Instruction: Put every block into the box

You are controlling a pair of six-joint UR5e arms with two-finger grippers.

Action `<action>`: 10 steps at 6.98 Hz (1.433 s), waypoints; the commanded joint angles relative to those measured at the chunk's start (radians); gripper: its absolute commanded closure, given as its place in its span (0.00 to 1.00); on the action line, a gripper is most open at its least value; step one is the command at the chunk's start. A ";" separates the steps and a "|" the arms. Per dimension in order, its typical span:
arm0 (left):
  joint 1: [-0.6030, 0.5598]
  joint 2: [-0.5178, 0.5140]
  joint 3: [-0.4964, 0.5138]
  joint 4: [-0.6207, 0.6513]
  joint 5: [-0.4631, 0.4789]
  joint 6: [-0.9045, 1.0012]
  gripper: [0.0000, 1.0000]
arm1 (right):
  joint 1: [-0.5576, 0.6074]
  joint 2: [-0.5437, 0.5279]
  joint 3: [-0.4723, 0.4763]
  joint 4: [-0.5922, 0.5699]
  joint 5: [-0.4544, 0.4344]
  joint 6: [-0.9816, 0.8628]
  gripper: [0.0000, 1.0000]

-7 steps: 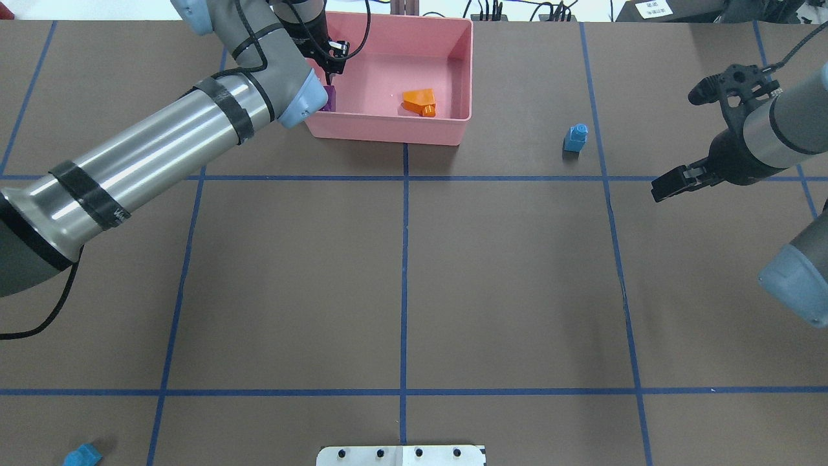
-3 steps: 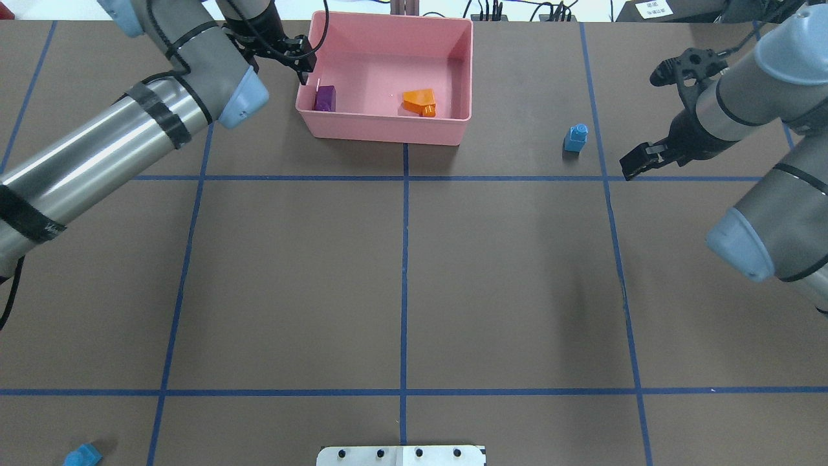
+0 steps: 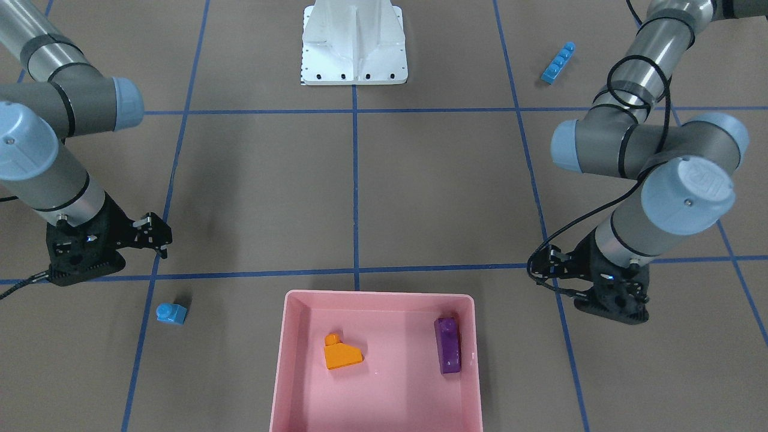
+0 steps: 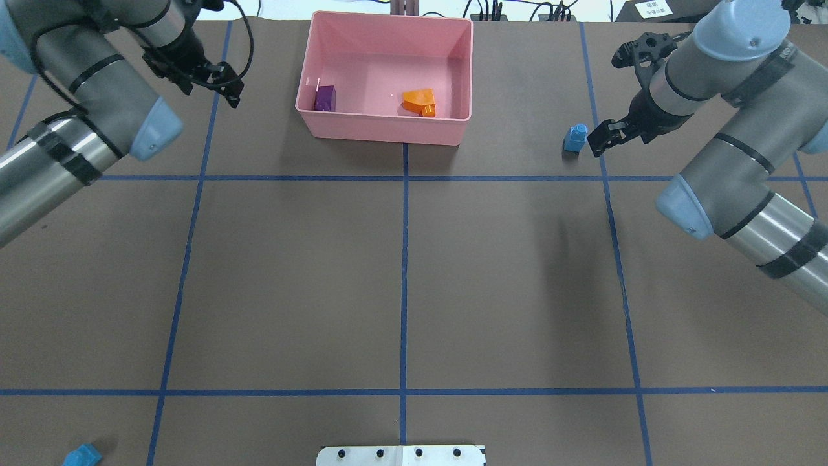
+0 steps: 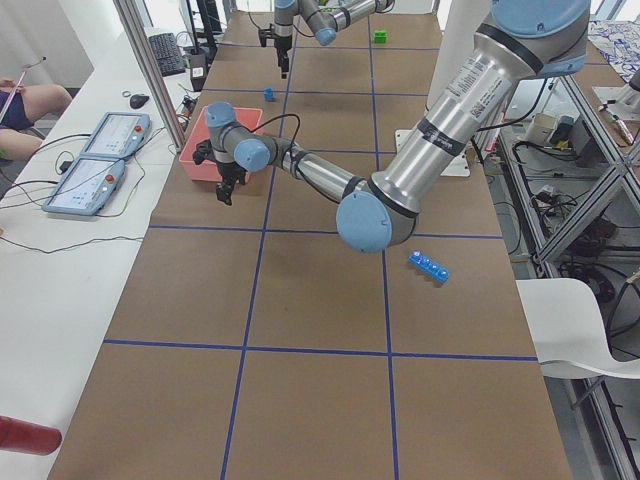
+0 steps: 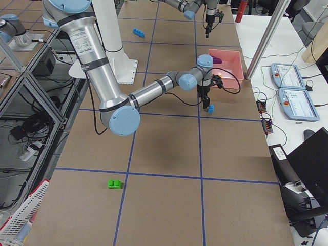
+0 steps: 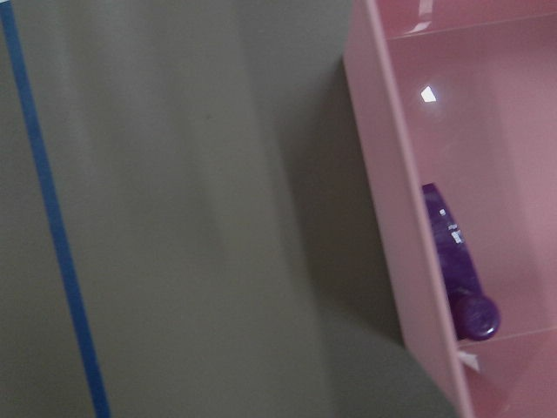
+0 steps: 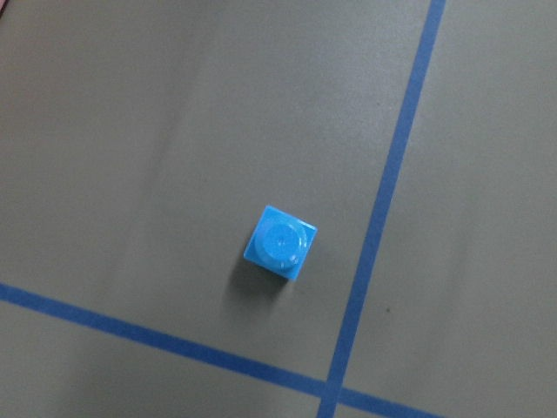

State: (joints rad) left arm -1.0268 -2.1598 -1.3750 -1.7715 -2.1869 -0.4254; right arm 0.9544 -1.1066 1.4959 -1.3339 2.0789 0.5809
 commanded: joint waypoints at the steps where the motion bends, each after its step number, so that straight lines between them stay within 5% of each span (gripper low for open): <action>1: -0.006 0.142 -0.146 0.000 -0.001 0.043 0.00 | -0.002 0.082 -0.213 0.163 -0.017 0.095 0.01; 3: 0.001 0.143 -0.148 0.001 -0.001 0.043 0.00 | -0.020 0.089 -0.292 0.283 -0.055 0.184 0.02; 7: 0.004 0.137 -0.150 0.000 0.003 0.030 0.00 | -0.051 0.108 -0.292 0.283 -0.094 0.260 0.22; 9: 0.004 0.135 -0.151 0.000 0.003 0.024 0.00 | -0.052 0.108 -0.290 0.283 -0.094 0.260 0.23; 10: 0.005 0.133 -0.156 0.000 0.003 0.010 0.00 | -0.052 0.109 -0.289 0.283 -0.094 0.261 0.51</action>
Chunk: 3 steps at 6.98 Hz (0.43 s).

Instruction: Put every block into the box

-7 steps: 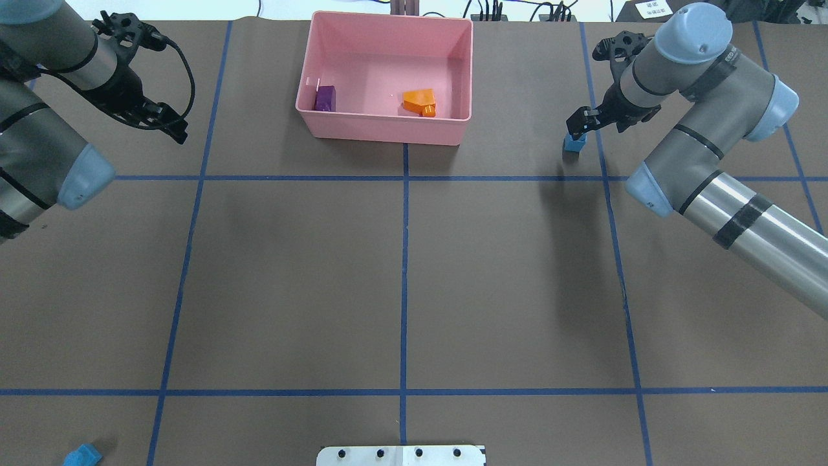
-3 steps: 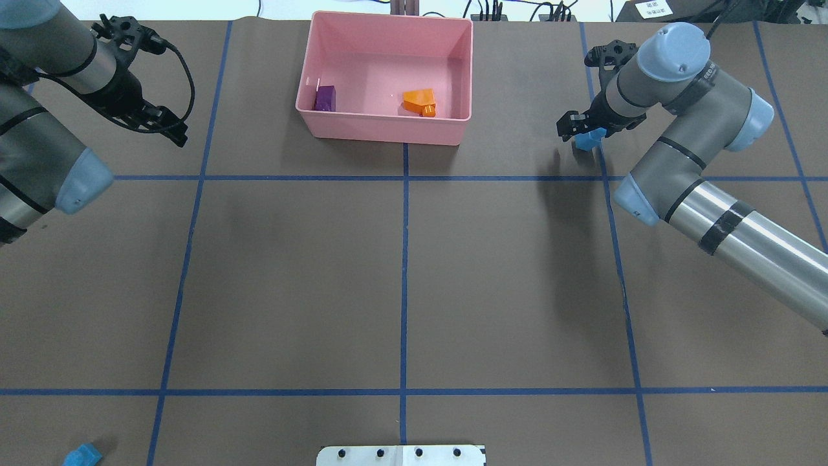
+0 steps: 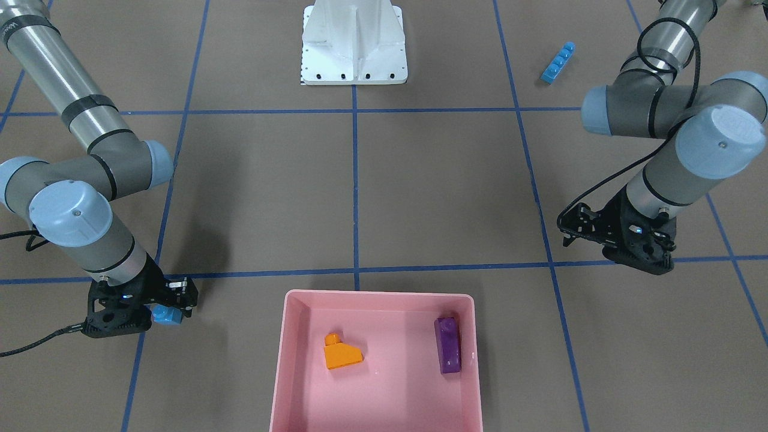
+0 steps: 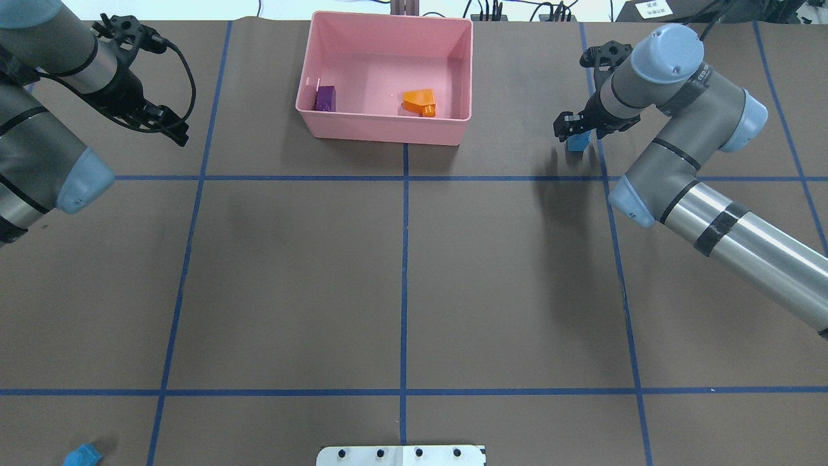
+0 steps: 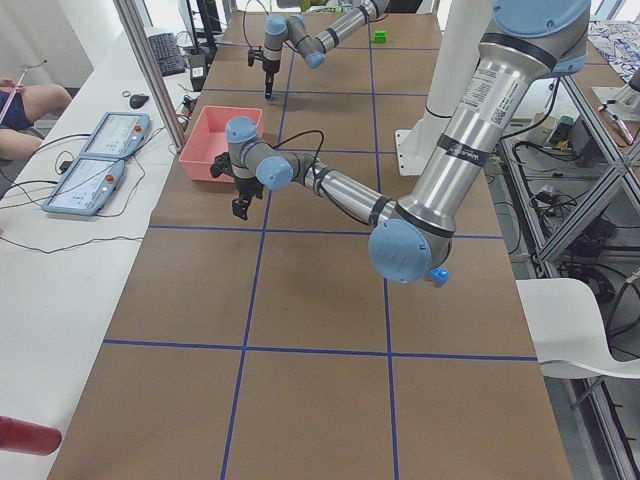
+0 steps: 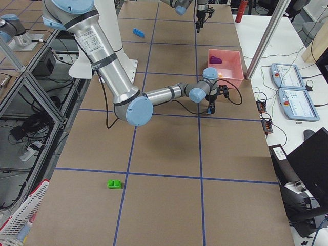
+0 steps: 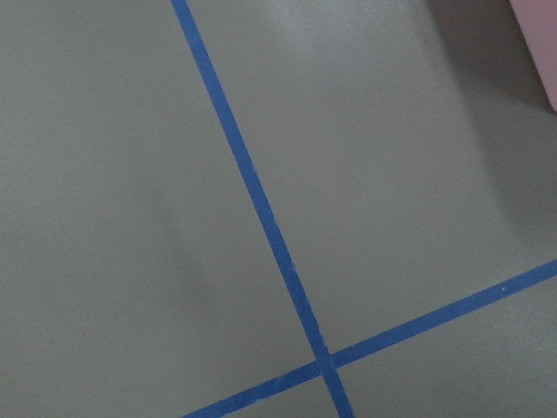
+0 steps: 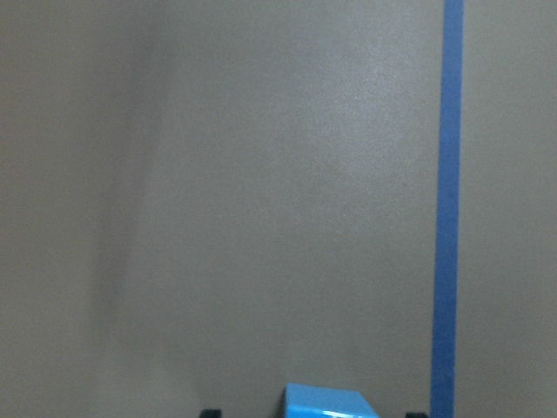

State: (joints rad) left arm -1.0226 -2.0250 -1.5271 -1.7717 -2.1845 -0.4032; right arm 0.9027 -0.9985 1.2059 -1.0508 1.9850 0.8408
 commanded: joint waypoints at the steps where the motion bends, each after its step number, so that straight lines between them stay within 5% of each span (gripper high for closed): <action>1: 0.001 -0.003 -0.005 0.000 0.000 -0.023 0.00 | -0.001 0.008 0.003 0.000 0.001 -0.002 0.92; 3: 0.003 -0.003 -0.004 0.000 0.000 -0.023 0.00 | 0.015 0.030 0.010 -0.008 0.012 -0.002 1.00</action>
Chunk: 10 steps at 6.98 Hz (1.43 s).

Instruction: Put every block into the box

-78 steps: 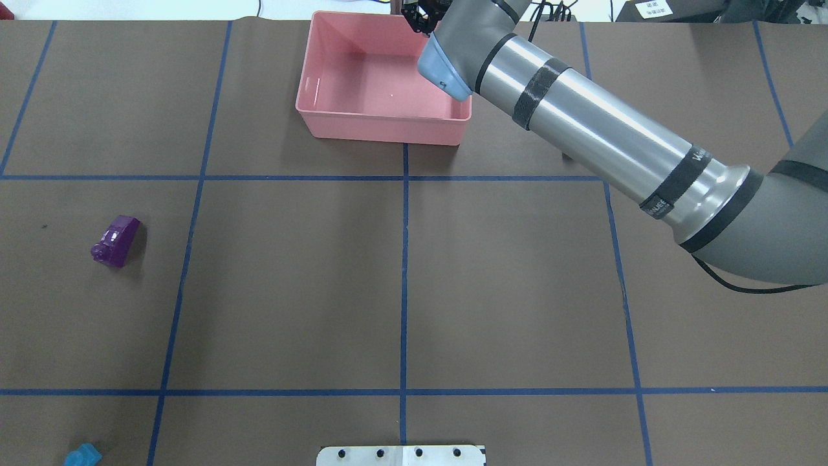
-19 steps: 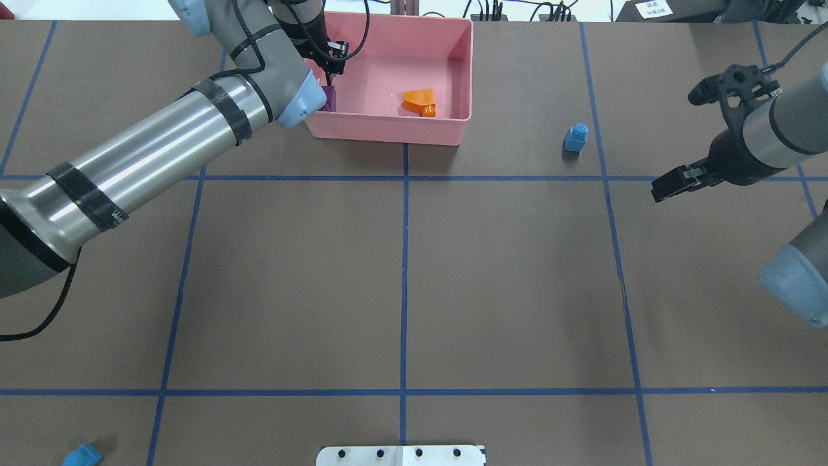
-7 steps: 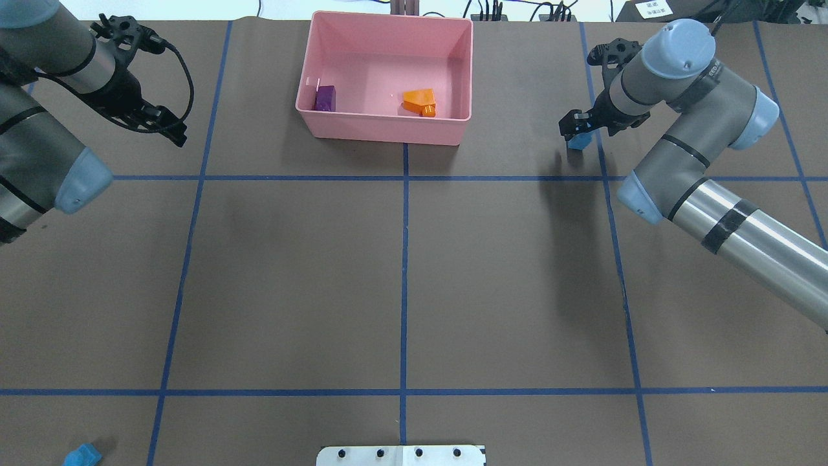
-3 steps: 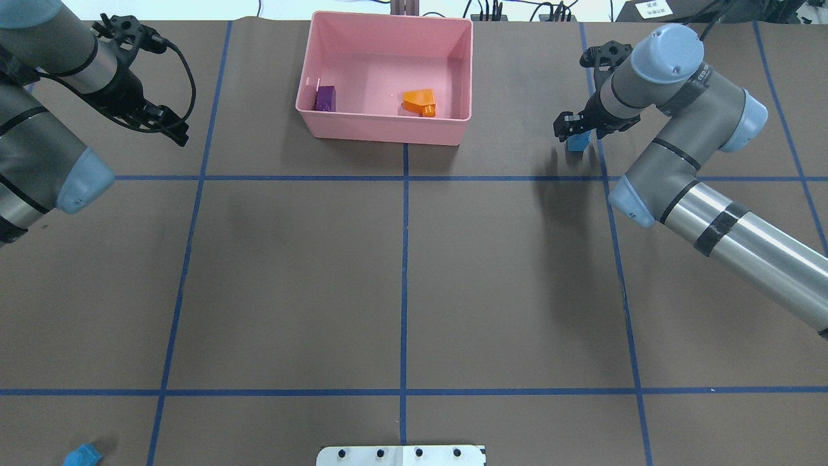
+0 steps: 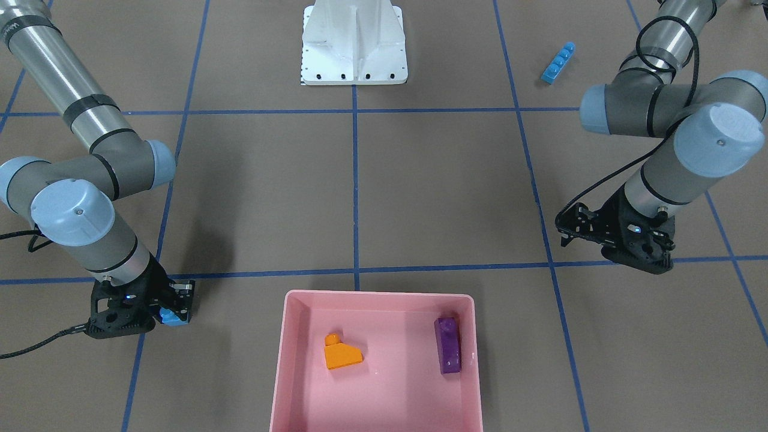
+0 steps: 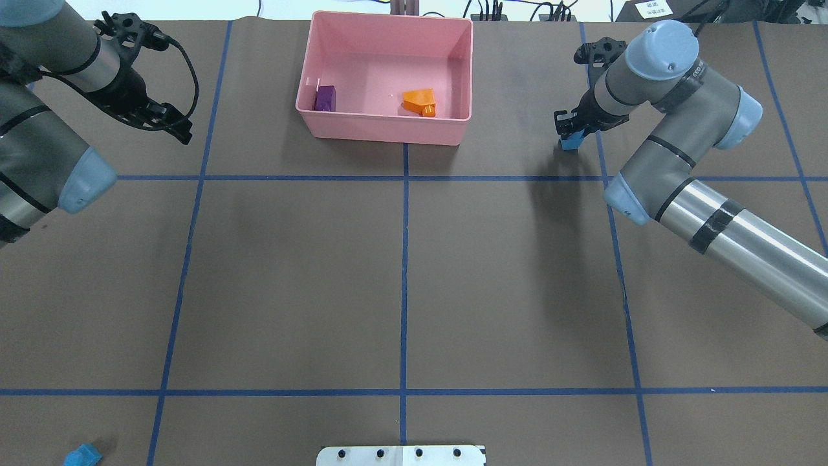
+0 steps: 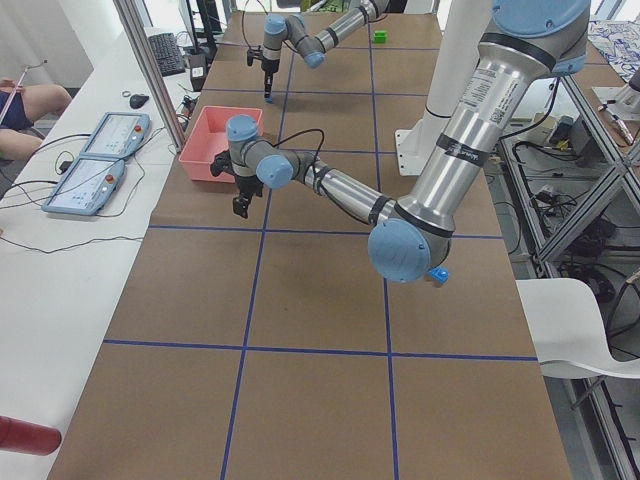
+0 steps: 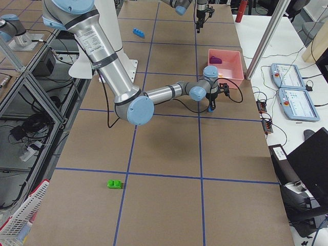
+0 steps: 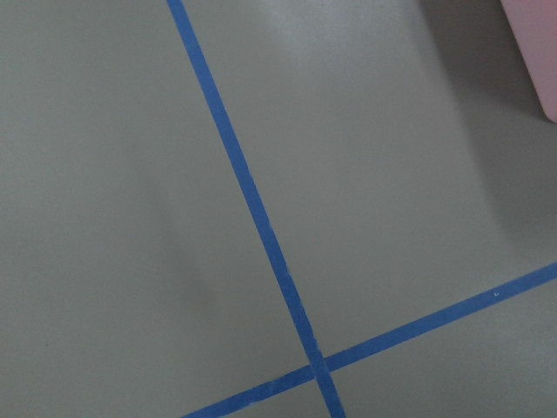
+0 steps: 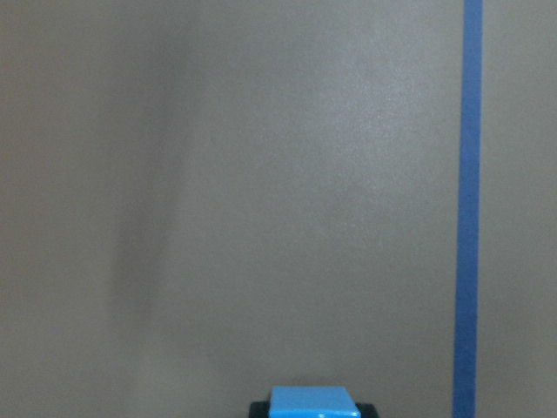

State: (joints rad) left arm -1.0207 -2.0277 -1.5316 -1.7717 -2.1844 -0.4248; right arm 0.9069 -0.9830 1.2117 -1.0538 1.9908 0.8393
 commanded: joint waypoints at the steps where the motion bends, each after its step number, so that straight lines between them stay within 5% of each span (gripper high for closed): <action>1: 0.001 0.000 -0.001 0.000 0.000 -0.002 0.00 | 0.036 0.055 0.005 -0.012 0.026 0.003 1.00; 5: 0.002 -0.003 0.001 0.000 -0.002 -0.023 0.00 | 0.049 0.379 -0.030 -0.296 0.063 0.166 1.00; 7: 0.002 -0.005 0.001 0.000 -0.002 -0.023 0.00 | -0.032 0.547 -0.212 -0.295 -0.037 0.250 1.00; 9: 0.004 -0.005 0.001 0.000 -0.002 -0.023 0.00 | -0.081 0.554 -0.241 -0.295 -0.073 0.244 1.00; 10: 0.004 -0.005 0.001 0.000 -0.002 -0.025 0.00 | -0.082 0.553 -0.239 -0.298 -0.073 0.238 0.87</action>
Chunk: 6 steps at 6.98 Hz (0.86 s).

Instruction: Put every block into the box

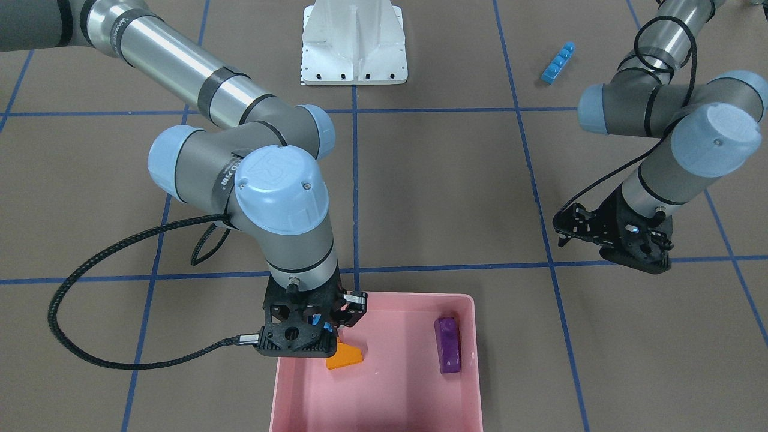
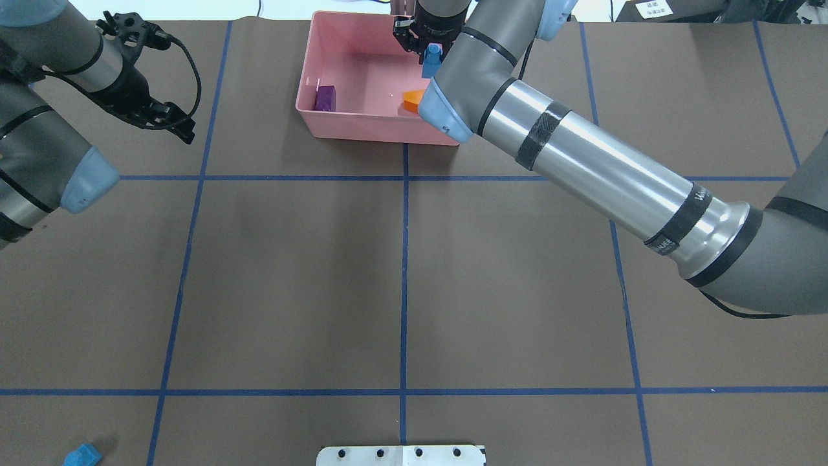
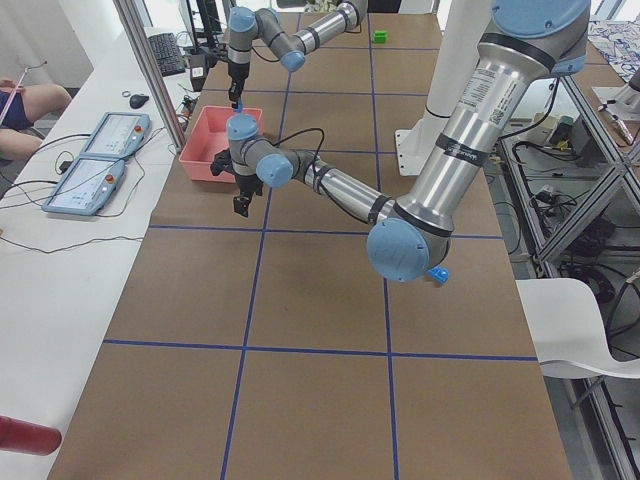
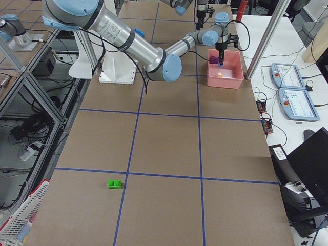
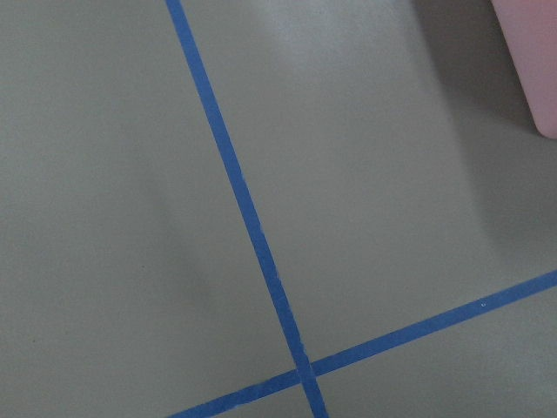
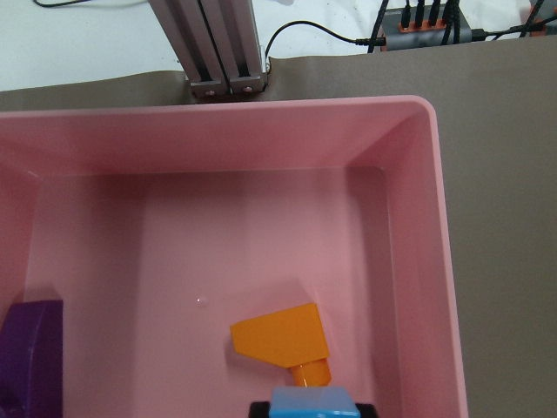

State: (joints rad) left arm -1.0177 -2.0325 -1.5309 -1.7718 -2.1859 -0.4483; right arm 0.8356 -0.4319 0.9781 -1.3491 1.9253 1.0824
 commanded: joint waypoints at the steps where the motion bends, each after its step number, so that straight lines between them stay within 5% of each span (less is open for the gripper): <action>1: 0.001 0.000 0.000 0.000 0.000 -0.007 0.00 | -0.012 -0.002 -0.004 -0.002 -0.009 -0.007 0.62; 2: 0.001 0.000 0.000 0.000 0.000 -0.007 0.00 | -0.012 -0.013 0.002 -0.004 -0.009 -0.007 0.27; 3: 0.001 0.000 0.000 0.000 0.000 -0.007 0.00 | -0.007 -0.014 0.002 -0.004 -0.009 -0.007 0.12; 4: 0.001 0.000 0.000 0.000 0.000 -0.012 0.00 | -0.003 -0.014 0.007 -0.005 -0.005 -0.009 0.02; 6: -0.005 0.027 -0.024 0.000 0.003 -0.012 0.00 | 0.011 -0.057 0.130 -0.140 0.009 -0.010 0.01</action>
State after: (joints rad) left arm -1.0191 -2.0241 -1.5374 -1.7717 -2.1845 -0.4597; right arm 0.8362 -0.4600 1.0279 -1.4088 1.9259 1.0743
